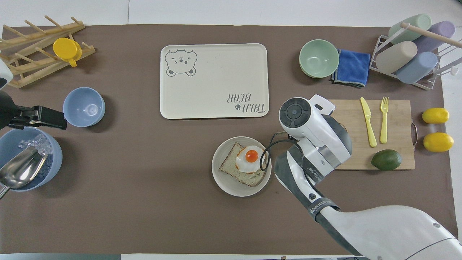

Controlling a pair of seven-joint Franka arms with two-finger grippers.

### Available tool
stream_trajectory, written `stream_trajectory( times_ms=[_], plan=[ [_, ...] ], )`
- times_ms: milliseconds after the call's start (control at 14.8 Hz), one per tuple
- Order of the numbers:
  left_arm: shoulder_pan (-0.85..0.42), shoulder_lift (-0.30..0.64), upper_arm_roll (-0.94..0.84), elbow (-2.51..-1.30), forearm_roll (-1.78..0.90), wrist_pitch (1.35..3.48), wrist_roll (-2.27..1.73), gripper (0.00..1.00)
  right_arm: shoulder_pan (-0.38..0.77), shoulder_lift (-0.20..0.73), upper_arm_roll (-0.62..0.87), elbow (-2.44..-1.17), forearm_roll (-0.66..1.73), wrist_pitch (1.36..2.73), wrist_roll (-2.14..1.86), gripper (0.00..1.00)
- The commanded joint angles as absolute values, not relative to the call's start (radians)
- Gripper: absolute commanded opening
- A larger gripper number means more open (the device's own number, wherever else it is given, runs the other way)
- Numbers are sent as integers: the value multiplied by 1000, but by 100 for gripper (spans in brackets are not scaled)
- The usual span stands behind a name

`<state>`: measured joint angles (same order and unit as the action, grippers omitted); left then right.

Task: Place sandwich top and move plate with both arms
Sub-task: 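Lower the bread slice onto the fried egg and open the right gripper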

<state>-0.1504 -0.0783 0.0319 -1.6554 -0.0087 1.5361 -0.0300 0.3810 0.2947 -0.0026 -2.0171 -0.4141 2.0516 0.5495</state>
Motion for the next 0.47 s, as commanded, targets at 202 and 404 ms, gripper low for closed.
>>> stream_trajectory(
  times_ms=[202, 404],
  plan=[
    [-155, -91, 29, -1664, -2, 1545, -28, 100, 431, 299, 2, -1984, -417, 1976, 569, 0],
    [-161, -92, 29, -1666, -2, 1545, -28, 100, 506, 307, 3, -1860, -368, 1831, 578, 0]
  ],
)
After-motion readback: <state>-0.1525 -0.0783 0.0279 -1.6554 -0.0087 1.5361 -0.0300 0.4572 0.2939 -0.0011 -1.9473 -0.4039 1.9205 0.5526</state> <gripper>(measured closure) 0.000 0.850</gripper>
